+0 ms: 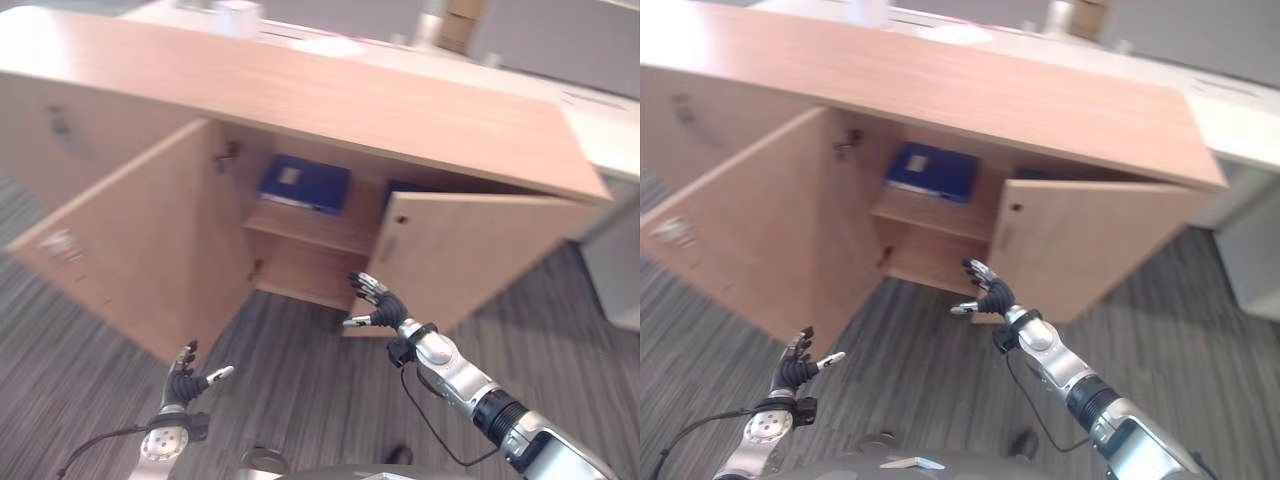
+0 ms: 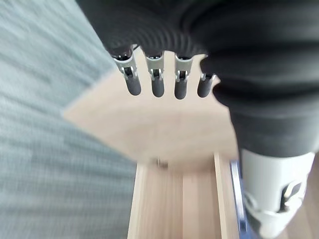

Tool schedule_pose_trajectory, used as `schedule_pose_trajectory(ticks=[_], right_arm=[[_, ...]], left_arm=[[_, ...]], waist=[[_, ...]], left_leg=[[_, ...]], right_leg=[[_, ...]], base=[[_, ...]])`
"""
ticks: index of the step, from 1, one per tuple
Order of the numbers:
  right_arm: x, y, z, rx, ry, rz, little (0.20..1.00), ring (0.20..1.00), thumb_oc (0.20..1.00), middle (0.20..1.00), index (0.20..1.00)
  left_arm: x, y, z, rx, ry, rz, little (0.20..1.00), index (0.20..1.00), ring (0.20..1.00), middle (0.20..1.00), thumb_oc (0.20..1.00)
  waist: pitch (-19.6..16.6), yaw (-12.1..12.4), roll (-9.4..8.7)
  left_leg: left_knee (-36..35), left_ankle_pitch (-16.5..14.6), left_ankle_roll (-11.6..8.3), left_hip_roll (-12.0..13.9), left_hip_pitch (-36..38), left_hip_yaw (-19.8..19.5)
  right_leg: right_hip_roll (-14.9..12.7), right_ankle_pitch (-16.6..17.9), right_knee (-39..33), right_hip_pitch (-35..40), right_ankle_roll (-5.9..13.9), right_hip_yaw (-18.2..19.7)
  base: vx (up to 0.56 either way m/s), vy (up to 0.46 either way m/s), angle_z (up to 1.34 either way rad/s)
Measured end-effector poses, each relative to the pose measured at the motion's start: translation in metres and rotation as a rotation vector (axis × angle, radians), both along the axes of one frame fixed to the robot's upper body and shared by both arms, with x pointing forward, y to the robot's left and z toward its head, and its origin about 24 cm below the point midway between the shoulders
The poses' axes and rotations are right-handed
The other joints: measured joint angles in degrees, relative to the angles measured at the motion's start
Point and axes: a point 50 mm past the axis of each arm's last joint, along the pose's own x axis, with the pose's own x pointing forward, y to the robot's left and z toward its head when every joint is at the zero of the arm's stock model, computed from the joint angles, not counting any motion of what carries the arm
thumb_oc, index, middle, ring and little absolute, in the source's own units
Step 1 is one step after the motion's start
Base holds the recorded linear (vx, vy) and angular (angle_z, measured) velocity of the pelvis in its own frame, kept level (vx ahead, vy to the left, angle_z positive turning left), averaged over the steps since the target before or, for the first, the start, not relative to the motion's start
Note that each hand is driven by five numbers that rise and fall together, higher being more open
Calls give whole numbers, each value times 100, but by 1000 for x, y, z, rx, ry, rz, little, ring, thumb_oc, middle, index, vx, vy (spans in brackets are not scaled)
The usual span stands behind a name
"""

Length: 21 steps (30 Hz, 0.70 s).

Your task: Put the empty folder in the office cabinet

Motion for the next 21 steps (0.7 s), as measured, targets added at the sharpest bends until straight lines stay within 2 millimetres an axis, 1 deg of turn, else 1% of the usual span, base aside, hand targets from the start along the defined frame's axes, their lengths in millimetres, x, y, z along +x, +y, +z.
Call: schedule_pose_trajectory(ticks=[1, 2, 3, 4, 5, 6, 7, 9, 11, 12, 14, 15, 16, 17, 18, 19, 20, 21], right_arm=[[4, -6, 0, -9, -2, -39, 1000, 1000, 1000, 1000, 1000], [8, -5, 4, -17, -25, -37, 1000, 1000, 1000, 1000, 1000], [11, -4, 8, -17, -38, -32, 1000, 1000, 1000, 1000, 1000], [15, -10, 6, -7, -35, -93, 1000, 1000, 1000, 1000, 1000], [15, -10, 6, -7, -35, -93, 1000, 1000, 1000, 1000, 1000], [15, -27, -12, -43, 44, -210, 1000, 1000, 1000, 1000, 1000], [12, -29, -18, -56, 71, -227, 1000, 1000, 1000, 1000, 1000], [5, -22, -29, -59, 128, -234, 1000, 1000, 1000, 1000, 1000], [-3, -13, -35, -31, 154, -239, 1000, 1000, 1000, 1000, 1000], [-3, -13, -35, -31, 154, -239, 1000, 1000, 1000, 1000, 1000], [-12, -9, -42, -18, 183, -240, 1000, 1000, 1000, 1000, 1000], [-20, -8, -47, -8, 204, -243, 1000, 1000, 1000, 1000, 1000], [-31, -6, -50, 16, 214, -241, 1000, 1000, 1000, 1000, 1000], [-42, -4, -53, 40, 223, -235, 1000, 1000, 1000, 1000, 1000], [-55, -2, -60, 44, 262, -221, 1000, 1000, 1000, 1000, 1000], [-72, -2, -71, 25, 326, -201, 1000, 1000, 1000, 1000, 1000], [-86, -2, -76, 33, 356, -181, 1000, 1000, 1000, 1000, 1000], [-103, -3, -79, 37, 377, -139, 1000, 1000, 1000, 1000, 1000]], left_arm=[[-1, 23, 12, 69, -37, 73, 1000, 1000, 1000, 1000, 1000], [-11, 43, 18, 129, -34, 146, 1000, 1000, 1000, 1000, 1000], [-23, 66, 25, 193, -24, 226, 1000, 1000, 1000, 1000, 1000], [-30, 82, 34, 280, -22, 256, 1000, 1000, 1000, 1000, 1000], [-30, 82, 34, 280, -22, 256, 1000, 1000, 1000, 1000, 1000], [-25, 97, 49, 368, -64, 296, 1000, 1000, 1000, 1000, 1000], [-22, 105, 58, 406, -88, 324, 1000, 1000, 1000, 1000, 1000], [-16, 128, 87, 511, -180, 415, 1000, 1000, 1000, 1000, 1000], [-13, 150, 115, 598, -252, 496, 1000, 1000, 1000, 1000, 1000], [-13, 150, 115, 598, -252, 496, 1000, 1000, 1000, 1000, 1000], [-3, 165, 142, 692, -293, 497, 1000, 1000, 1000, 1000, 1000], [0, 175, 157, 740, -305, 496, 1000, 1000, 1000, 1000, 1000], [2, 187, 173, 795, -305, 510, 1000, 1000, 1000, 1000, 1000], [3, 200, 188, 834, -298, 544, 1000, 1000, 1000, 1000, 1000], [3, 208, 200, 849, -304, 579, 1000, 1000, 1000, 1000, 1000], [11, 207, 208, 847, -341, 578, 1000, 1000, 1000, 1000, 1000], [17, 206, 214, 849, -359, 559, 1000, 1000, 1000, 1000, 1000], [27, 209, 225, 862, -347, 548, 1000, 1000, 1000, 1000, 1000]], waist=[[8, 243, -9], [20, 371, 9], [33, 427, 29], [69, 588, 13], [69, 588, 13], [101, 601, -6], [138, 661, -52], [233, 733, -275], [260, 692, -486], [260, 692, -486], [293, 637, -708], [302, 514, -866], [313, 413, -985], [364, 329, -1063], [406, 279, -1105], [410, 183, -1120], [411, 11, -1141], [422, -137, -1228]], left_leg=[[119, -57, 10, -39, -169, -132], [190, -72, -4, -17, -242, -203], [170, -50, -30, -32, -244, -260], [193, -22, -53, -45, -277, -278], [193, -22, -53, -45, -277, -278], [224, -101, 35, -92, -389, -361], [201, -123, -2, -90, -408, -382], [229, -113, -19, -54, -401, -396], [264, -79, -16, 26, -387, -397], [264, -79, -16, 26, -387, -397], [264, -105, -51, 111, -350, -332], [269, -124, -81, 140, -346, -285], [330, -67, -51, 166, -388, -253], [297, -55, -39, 216, -370, -175], [217, -46, -38, 258, -344, -112], [170, -110, -8, 285, -213, -21], [148, -147, 13, 292, -195, -4], [103, -83, -11, 302, -170, 87]], right_leg=[[-36, 69, 74, -60, 3, -27], [-37, 125, 142, -119, 7, -31], [-38, 151, 216, -107, -10, -50], [-85, 192, 264, -63, 36, -110], [-85, 192, 264, -63, 36, -110], [-148, 214, 277, -10, 59, -313], [-152, 222, 263, -12, 66, -312], [-92, 239, 254, -7, 47, -328], [-12, 266, 256, -21, 15, -314], [-12, 266, 256, -21, 15, -314], [64, 343, 263, -44, 73, -288], [96, 396, 288, -102, 143, -259], [99, 445, 357, -232, 213, -178], [100, 548, 415, -293, 260, -108], [92, 639, 437, -313, 288, -79], [117, 686, 426, -314, 383, -84], [201, 588, 426, -278, 499, -90], [255, 548, 418, -305, 557, -83]], base=[[-68, 138, 97], [-67, 131, 54], [-80, 159, 28], [-34, 66, 16], [45, 26, 38], [60, -3, 39], [59, 14, 38], [-4, 11, 3], [-5, -2, -2], [-20, -5, -11], [-84, 13, -19], [-63, 25, -24], [10, 0, -32], [13, 0, -39], [17, -16, -57], [11, -21, -46], [14, -26, -31], [4, -28, -20]])
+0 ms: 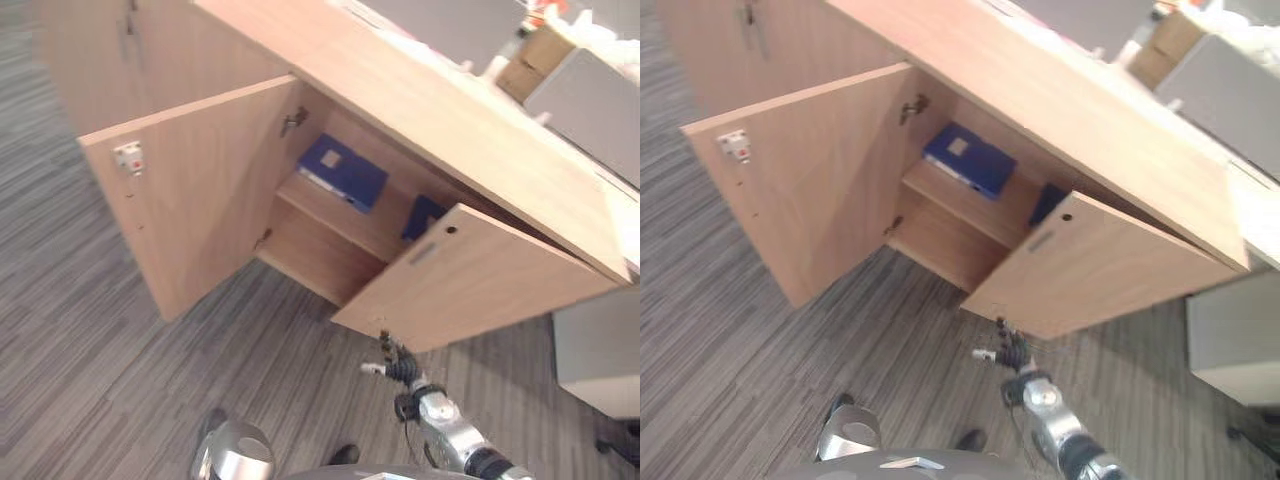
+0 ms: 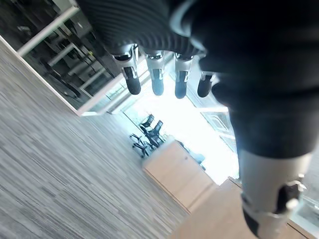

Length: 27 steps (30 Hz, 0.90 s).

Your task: Put the empty folder in the office cabinet

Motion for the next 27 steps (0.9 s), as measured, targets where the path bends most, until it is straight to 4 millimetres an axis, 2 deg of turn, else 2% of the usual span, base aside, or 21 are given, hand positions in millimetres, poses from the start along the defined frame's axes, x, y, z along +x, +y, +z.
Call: schedule_pose_trajectory(ticks=[1, 3, 4, 6, 7, 8, 9, 10, 11, 14, 17, 20, 23, 24, 25, 26, 27], right_arm=[[-16, -4, -5, -8, 30, 38, 1000, 1000, 1000, 1000, 1000], [-51, -28, -19, -65, 130, 20, 1000, 1000, 1000, 1000, 1000], [-51, -28, -19, -65, 130, 20, 1000, 1000, 1000, 1000, 1000], [-80, -57, -25, -125, 201, -52, 1000, 1000, 1000, 1000, 1000], [-88, -67, -29, -157, 241, -71, 1000, 1000, 1000, 1000, 1000], [-98, -74, -31, -175, 270, -83, 1000, 1000, 1000, 1000, 1000], [-106, -82, -30, -173, 279, -118, 1000, 1000, 1000, 1000, 1000], [-115, -86, -33, -182, 317, -129, 1000, 1000, 1000, 1000, 1000], [-118, -88, -33, -183, 328, -141, 1000, 1000, 1000, 1000, 1000], [-133, -86, -37, -174, 381, -154, 1000, 1000, 1000, 1000, 1000], [-128, -81, -38, -152, 369, -170, 1000, 1000, 1000, 1000, 1000], [-116, -75, -37, -123, 341, -198, 1000, 1000, 1000, 1000, 1000], [-122, -85, -39, -140, 365, -252, 1000, 1000, 1000, 1000, 1000], [-122, -85, -39, -140, 365, -252, 1000, 1000, 1000, 1000, 1000], [-125, -85, -40, -141, 378, -254, 1000, 1000, 1000, 1000, 1000], [-123, -85, -40, -135, 372, -274, 1000, 1000, 1000, 1000, 1000], [-121, -86, -41, -135, 370, -289, 1000, 1000, 1000, 1000, 1000]], left_arm=[[7, 1, 15, 16, -11, -8, 1000, 1000, 1000, 1000, 1000], [24, -13, 30, 80, 23, -126, 1000, 1000, 1000, 1000, 1000], [24, -13, 30, 80, 23, -126, 1000, 1000, 1000, 1000, 1000], [31, -11, 40, 92, 62, -146, 1000, 1000, 1000, 1000, 1000], [30, -7, 44, 90, 60, -122, 1000, 1000, 1000, 1000, 1000], [30, -4, 47, 75, 47, -103, 1000, 1000, 1000, 1000, 1000], [27, 2, 47, 47, 50, -81, 1000, 1000, 1000, 1000, 1000], [25, 4, 46, 34, 64, -76, 1000, 1000, 1000, 1000, 1000], [25, 4, 41, 8, 67, -86, 1000, 1000, 1000, 1000, 1000], [23, 5, 31, -48, 58, -79, 1000, 1000, 1000, 1000, 1000], [22, 3, 20, -78, 75, -96, 1000, 1000, 1000, 1000, 1000], [21, -9, -22, -213, 94, -125, 1000, 1000, 1000, 1000, 1000], [15, -31, -79, -393, 91, -138, 1000, 1000, 1000, 1000, 1000], [15, -31, -79, -393, 91, -138, 1000, 1000, 1000, 1000, 1000], [12, -39, -97, -429, 169, -171, 1000, 1000, 1000, 1000, 1000], [10, -48, -114, -473, 204, -185, 1000, 1000, 1000, 1000, 1000], [6, -65, -141, -569, 225, -193, 1000, 1000, 1000, 1000, 1000]], waist=[[33, -13, -41], [22, -315, -89], [22, -315, -89], [-30, -565, -165], [-30, -688, -189], [-51, -884, -260], [-60, -945, -268], [-76, -1002, -284], [-80, -1078, -287], [-172, -1063, -295], [-215, -1037, -309], [-382, -1080, -198], [-519, -1182, 112], [-519, -1182, 112], [-550, -1232, 181], [-559, -1314, 256], [-573, -1435, 372]], left_leg=[[-64, 81, -109, 71, 33, 52], [-266, 90, -117, 209, 279, 106], [-266, 90, -117, 209, 279, 106], [-473, 199, -171, 350, 442, 201], [-544, 220, -203, 417, 540, 279], [-597, 214, -205, 441, 625, 380], [-764, 316, -289, 484, 797, 514], [-893, 326, -276, 525, 959, 638], [-952, 349, -274, 537, 1044, 691], [-1164, 505, -265, 503, 1290, 883], [-1230, 521, -256, 441, 1468, 1009], [-1355, 507, -211, 276, 1549, 1132], [-1384, 523, -140, 190, 1567, 1108], [-1384, 523, -140, 190, 1567, 1108], [-1374, 537, -118, 178, 1561, 1122], [-1347, 544, -107, 171, 1524, 1143], [-1374, 584, -46, 150, 1516, 1216]], right_leg=[[61, 4, 3, 1, -1, 114], [208, -4, 12, 98, 6, 227], [208, -4, 12, 98, 6, 227], [347, -67, 35, 98, 81, 352], [416, -68, 34, 90, 83, 473], [461, -98, 27, 70, 116, 529], [533, -125, 14, 96, 115, 619], [594, -125, 14, 115, 115, 743], [620, -126, 13, 128, 115, 807], [637, -131, 1, 146, 108, 953], [616, -131, 3, 203, 108, 1089], [490, -132, 2, 169, 109, 1213], [402, -120, 139, 131, 130, 1577], [402, -120, 139, 131, 130, 1577], [406, -114, 206, 79, 128, 1668], [412, -36, 252, -6, 219, 1942], [456, 180, 217, -106, 99, 2411]], base=[[16, -39, -16], [11, -44, -17], [7, -21, -20], [5, -17, -26], [8, -19, -35], [15, -10, -50], [9, 17, -55], [18, 24, -53], [17, 29, -42], [8, 24, -24], [-15, 45, -20], [-21, 37, -17], [-26, 19, 3], [-62, 41, 2], [-61, 54, -8], [-77, 63, -22], [-46, 45, -20]])
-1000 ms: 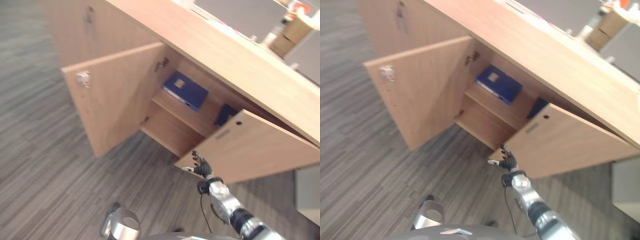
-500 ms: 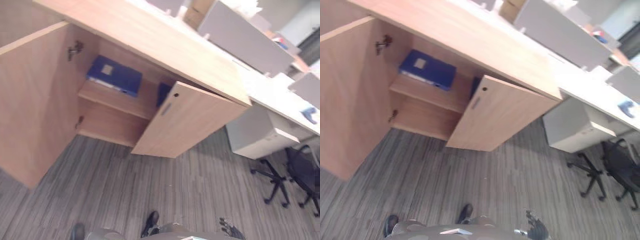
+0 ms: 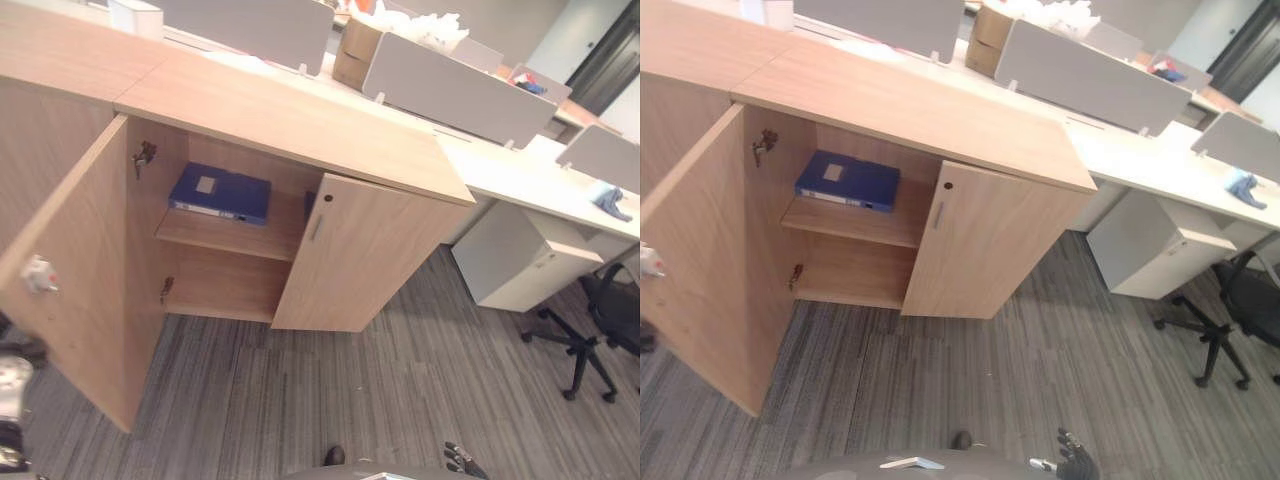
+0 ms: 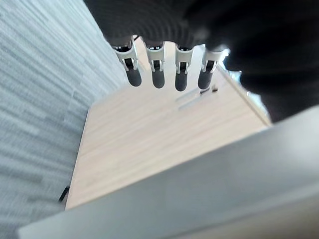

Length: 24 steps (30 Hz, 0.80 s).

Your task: Put the empty folder in the office cabinet

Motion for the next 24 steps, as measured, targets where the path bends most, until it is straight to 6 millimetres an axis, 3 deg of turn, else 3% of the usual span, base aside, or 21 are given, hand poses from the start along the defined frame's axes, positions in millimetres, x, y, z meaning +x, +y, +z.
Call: schedule_pose_trajectory(ticks=[1, 2, 3, 4, 5, 6, 7, 8, 9, 10, 12, 15, 16, 17, 20, 24], right_arm=[[0, 0, 0, 0, 0, 0, 1000, 1000, 1000, 1000, 1000], [2, -1, -1, -4, 7, 2, 1000, 1000, 1000, 1000, 1000], [2, -1, -1, -4, 7, 2, 1000, 1000, 1000, 1000, 1000], [0, -2, -2, -8, 21, 0, 1000, 1000, 1000, 1000, 1000], [-2, -7, -2, -19, 30, -3, 1000, 1000, 1000, 1000, 1000], [-1, -9, -1, -26, 25, -2, 1000, 1000, 1000, 1000, 1000], [3, -11, 0, -31, 14, 3, 1000, 1000, 1000, 1000, 1000], [3, -11, 0, -31, 14, 3, 1000, 1000, 1000, 1000, 1000], [12, -19, 2, -57, -8, -7, 1000, 1000, 1000, 1000, 1000], [16, -27, 4, -80, -19, -13, 1000, 1000, 1000, 1000, 1000], [14, -43, 8, -129, -15, -6, 1000, 1000, 1000, 1000, 1000], [9, -57, 11, -168, -5, -21, 1000, 1000, 1000, 1000, 1000], [9, -59, 12, -180, 0, -11, 1000, 1000, 1000, 1000, 1000], [7, -59, 12, -186, 4, -2, 1000, 1000, 1000, 1000, 1000], [8, -63, 13, -201, 0, -1, 1000, 1000, 1000, 1000, 1000], [7, -66, 15, -212, -2, 0, 1000, 1000, 1000, 1000, 1000]], left_arm=[[0, 0, 0, 0, 0, 0, 1000, 1000, 1000, 1000, 1000], [-10, -24, -39, -122, 92, -23, 1000, 1000, 1000, 1000, 1000], [-10, -24, -39, -122, 92, -23, 1000, 1000, 1000, 1000, 1000], [-13, -48, -62, -207, 132, -55, 1000, 1000, 1000, 1000, 1000], [-15, -75, -82, -285, 158, -88, 1000, 1000, 1000, 1000, 1000], [-21, -93, -96, -335, 193, -114, 1000, 1000, 1000, 1000, 1000], [-25, -100, -102, -353, 218, -132, 1000, 1000, 1000, 1000, 1000], [-25, -100, -102, -353, 218, -132, 1000, 1000, 1000, 1000, 1000], [-31, -115, -112, -394, 244, -147, 1000, 1000, 1000, 1000, 1000], [-32, -130, -119, -420, 269, -186, 1000, 1000, 1000, 1000, 1000], [-26, -140, -121, -428, 275, -223, 1000, 1000, 1000, 1000, 1000], [-6, -129, -107, -380, 227, -219, 1000, 1000, 1000, 1000, 1000], [6, -116, -95, -334, 197, -202, 1000, 1000, 1000, 1000, 1000], [12, -101, -84, -287, 179, -184, 1000, 1000, 1000, 1000, 1000], [30, -56, -43, -158, 94, -117, 1000, 1000, 1000, 1000, 1000], [42, -33, -13, -67, 39, -92, 1000, 1000, 1000, 1000, 1000]], waist=[[0, 0, 0], [-75, -120, 124], [-75, -120, 124], [-130, -259, 275], [-219, -314, 512], [-353, -363, 578], [-466, -424, 577], [-466, -424, 577], [-577, -455, 794], [-642, -547, 1034], [-726, -638, 1251], [-796, -748, 1363], [-768, -755, 1220], [-781, -774, 1274], [-810, -924, 1123], [-786, -984, 1196]], left_leg=[[0, 0, 0, 0, 0, 0], [-16, 64, 109, 27, 6, 180], [-16, 64, 109, 27, 6, 180], [-16, 128, 152, 178, -10, 348], [-13, 136, 116, 313, -62, 454], [-13, 108, 11, 268, -101, 515], [-14, 130, -84, 194, -95, 569], [-14, 130, -84, 194, -95, 569], [-16, 126, -86, 275, -133, 563], [-13, 121, -163, 349, -122, 586], [-3, 138, -191, 373, -93, 580], [-14, 87, -255, 351, -101, 563], [-16, 42, -288, 342, -132, 563], [-16, 62, -272, 344, -142, 576], [-16, 114, -268, 349, -196, 590], [25, 151, -321, 337, -198, 609]], right_leg=[[0, 0, 0, 0, 0, 0], [54, 120, -200, -23, -147, 283], [54, 120, -200, -23, -147, 283], [141, -440, 179, -90, 146, 290], [216, -1080, 908, -253, 19, 291], [194, -1487, 917, -200, 12, 309], [188, -1776, 474, -98, -246, 342], [188, -1776, 474, -98, -246, 342], [304, -1614, 199, -56, -186, 342], [418, -1514, 12, -11, -245, 360], [505, -1409, -204, 102, -286, 358], [472, -1334, -374, 154, -264, 357], [459, -1335, -447, 153, -272, 349], [465, -1293, -472, 158, -293, 355], [488, -1173, -588, 123, -289, 355], [486, -1076, -633, 147, -338, 360]], base=[[-44, -11, -51], [-29, -19, -36], [-27, -27, -44], [5, -7, -26], [62, -3, -49], [101, -16, -64], [98, -17, -47], [95, -35, -52], [55, -15, -44], [98, -67, -44], [45, -54, -15], [90, -77, 0], [63, -59, -2], [70, -71, -3], [39, -46, -7], [14, -22, -3]])
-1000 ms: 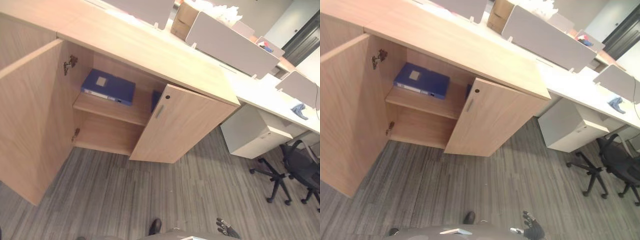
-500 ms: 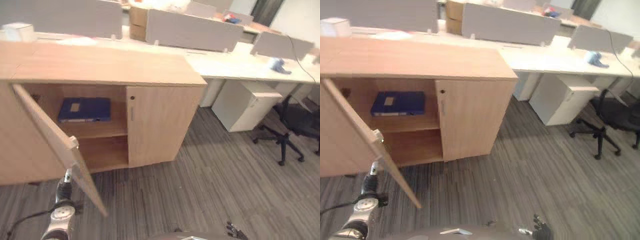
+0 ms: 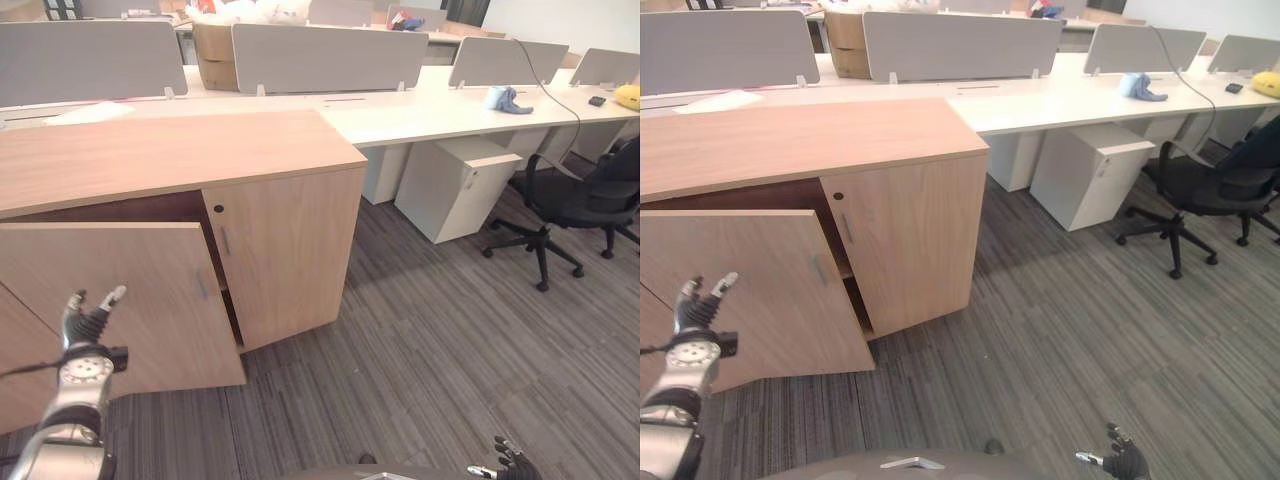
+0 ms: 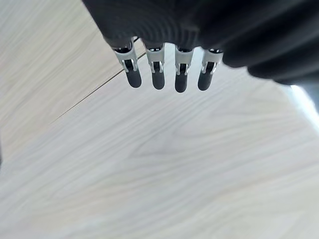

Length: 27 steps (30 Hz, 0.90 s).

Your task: Put the empty folder in the office cabinet

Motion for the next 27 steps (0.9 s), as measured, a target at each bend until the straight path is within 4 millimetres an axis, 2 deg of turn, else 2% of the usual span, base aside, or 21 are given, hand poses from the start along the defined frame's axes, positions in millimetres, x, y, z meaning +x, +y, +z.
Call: schedule_pose_trajectory(ticks=[4, 7, 9, 11, 13, 14, 15, 16, 17, 19, 20, 22, 23, 24, 25, 26, 27], right_arm=[[3, -2, 2, -12, -15, 3, 1000, 1000, 1000, 1000, 1000], [4, -2, 2, -19, -14, 11, 1000, 1000, 1000, 1000, 1000], [7, -3, 2, -21, -20, 12, 1000, 1000, 1000, 1000, 1000], [14, -1, 2, -25, -31, 29, 1000, 1000, 1000, 1000, 1000], [17, 1, 2, -33, -30, 52, 1000, 1000, 1000, 1000, 1000], [25, 3, 1, -36, -40, 66, 1000, 1000, 1000, 1000, 1000], [25, 3, 1, -36, -40, 66, 1000, 1000, 1000, 1000, 1000], [25, 3, -1, -52, -25, 59, 1000, 1000, 1000, 1000, 1000], [29, 5, -4, -64, -15, 81, 1000, 1000, 1000, 1000, 1000], [34, 7, -7, -79, 2, 74, 1000, 1000, 1000, 1000, 1000], [38, 9, -8, -86, 7, 91, 1000, 1000, 1000, 1000, 1000], [40, 13, -12, -86, 25, 96, 1000, 1000, 1000, 1000, 1000], [37, 16, -15, -90, 52, 125, 1000, 1000, 1000, 1000, 1000], [35, 18, -15, -91, 63, 134, 1000, 1000, 1000, 1000, 1000], [35, 18, -15, -91, 63, 134, 1000, 1000, 1000, 1000, 1000], [38, 18, -15, -93, 58, 134, 1000, 1000, 1000, 1000, 1000], [38, 18, -15, -96, 59, 132, 1000, 1000, 1000, 1000, 1000]], left_arm=[[7, 16, 22, 55, -39, 35, 1000, 1000, 1000, 1000, 1000], [10, 12, 20, 52, -34, 23, 1000, 1000, 1000, 1000, 1000], [12, 0, 9, 15, -23, 0, 1000, 1000, 1000, 1000, 1000], [1, -23, -17, -53, 19, -51, 1000, 1000, 1000, 1000, 1000], [-23, -55, -58, -158, 121, -109, 1000, 1000, 1000, 1000, 1000], [-43, -69, -78, -215, 194, -116, 1000, 1000, 1000, 1000, 1000], [-43, -69, -78, -215, 194, -116, 1000, 1000, 1000, 1000, 1000], [-53, -82, -87, -255, 202, -128, 1000, 1000, 1000, 1000, 1000], [-75, -96, -103, -317, 259, -134, 1000, 1000, 1000, 1000, 1000], [-109, -118, -116, -402, 307, -167, 1000, 1000, 1000, 1000, 1000], [-135, -125, -126, -445, 374, -164, 1000, 1000, 1000, 1000, 1000], [-157, -131, -133, -500, 428, -141, 1000, 1000, 1000, 1000, 1000], [-179, -135, -141, -536, 508, -123, 1000, 1000, 1000, 1000, 1000], [-192, -135, -146, -549, 568, -98, 1000, 1000, 1000, 1000, 1000], [-192, -135, -146, -549, 568, -98, 1000, 1000, 1000, 1000, 1000], [-211, -134, -153, -562, 652, -56, 1000, 1000, 1000, 1000, 1000], [-222, -134, -156, -570, 697, -33, 1000, 1000, 1000, 1000, 1000]], waist=[[41, 6, 217], [66, 65, 267], [81, 119, 313], [78, 176, 337], [72, 225, 330], [98, 361, 292], [98, 361, 292], [117, 396, 235], [109, 516, 229], [120, 624, 184], [127, 753, 194], [148, 796, 220], [170, 889, 270], [176, 918, 306], [176, 918, 306], [229, 951, 343], [235, 980, 382]], left_leg=[[-40, -5, 0, 3, -7, -59], [-41, -10, 1, 3, -16, -78], [-41, -9, 2, 4, -100, -170], [-41, -1, 3, 10, -171, -266], [-41, 0, 5, 9, -170, -306], [-40, 15, 27, 16, -202, -368], [-40, 15, 27, 16, -202, -368], [-39, 14, 30, 13, -221, -414], [-30, 28, 59, 8, -280, -531], [-40, 32, 75, -8, -341, -595], [-40, 36, 82, -15, -363, -633], [-40, 34, 86, -18, -362, -696], [-40, 33, 90, -14, -372, -760], [-40, 42, 103, -13, -393, -833], [-40, 42, 103, -13, -393, -833], [-40, 44, 105, -3, -392, -883], [-40, 44, 105, 1, -390, -893]], right_leg=[[1, -7, -3, 31, -5, -20], [-1, -8, -3, 36, -6, -24], [-15, -9, -3, 11, -9, -79], [-25, -15, -3, 1, -16, -172], [-30, -48, -3, 18, -40, -186], [-33, -57, -1, 30, -31, -252], [-33, -57, -1, 30, -31, -252], [-46, -76, -4, 41, -9, -290], [-72, -89, -2, 66, -3, -388], [-105, -106, -5, 73, 11, -459], [-120, -118, -5, 76, 19, -500], [-127, -131, -20, 106, 33, -514], [-139, -172, -24, 170, 44, -620], [-143, -201, -31, 202, 32, -675], [-143, -201, -31, 202, 32, -675], [-143, -237, -37, 247, 4, -742], [-142, -241, -37, 255, 3, -758]], base=[[-2, -34, 2], [-19, -20, 4], [-23, -23, 17], [-19, -24, 23], [-21, -21, 13], [-18, -15, 8], [-14, -5, 13], [-21, -8, 27], [-32, -4, 37], [-28, 3, 31], [-18, -2, 16], [-15, -6, 19], [-13, -20, 35], [-4, -21, 31], [-3, -15, 23], [-11, -14, 13], [-9, -18, 15]])
